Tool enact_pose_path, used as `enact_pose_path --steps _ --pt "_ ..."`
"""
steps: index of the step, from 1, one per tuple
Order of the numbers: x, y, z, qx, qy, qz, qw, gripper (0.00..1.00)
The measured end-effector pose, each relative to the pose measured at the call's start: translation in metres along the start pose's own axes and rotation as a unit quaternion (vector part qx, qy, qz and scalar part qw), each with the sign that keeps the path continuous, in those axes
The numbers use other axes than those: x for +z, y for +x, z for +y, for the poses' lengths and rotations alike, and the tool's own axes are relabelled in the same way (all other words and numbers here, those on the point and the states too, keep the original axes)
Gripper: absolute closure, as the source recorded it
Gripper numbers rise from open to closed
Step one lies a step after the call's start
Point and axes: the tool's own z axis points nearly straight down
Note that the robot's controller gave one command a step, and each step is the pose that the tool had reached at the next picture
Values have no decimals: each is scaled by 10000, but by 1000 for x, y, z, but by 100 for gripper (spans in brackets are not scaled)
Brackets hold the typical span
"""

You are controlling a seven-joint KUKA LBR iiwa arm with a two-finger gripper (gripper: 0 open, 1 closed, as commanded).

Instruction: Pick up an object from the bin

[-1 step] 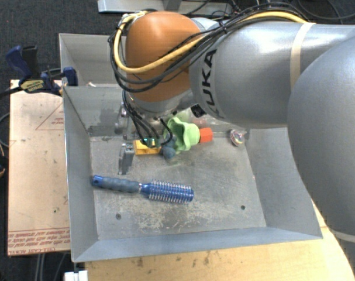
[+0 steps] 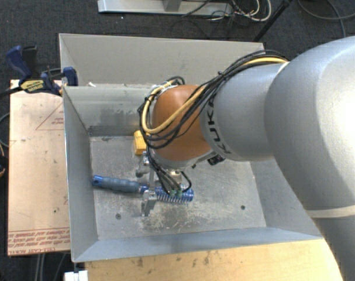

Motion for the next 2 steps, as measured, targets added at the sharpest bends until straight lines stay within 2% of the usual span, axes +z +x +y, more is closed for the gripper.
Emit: enact_pose_path --steps 1,2 --pt "-5 -3 2 -4 -19 -46 10000 100" --pt "-151 -14 35 -237 -31 -96 9997 100"
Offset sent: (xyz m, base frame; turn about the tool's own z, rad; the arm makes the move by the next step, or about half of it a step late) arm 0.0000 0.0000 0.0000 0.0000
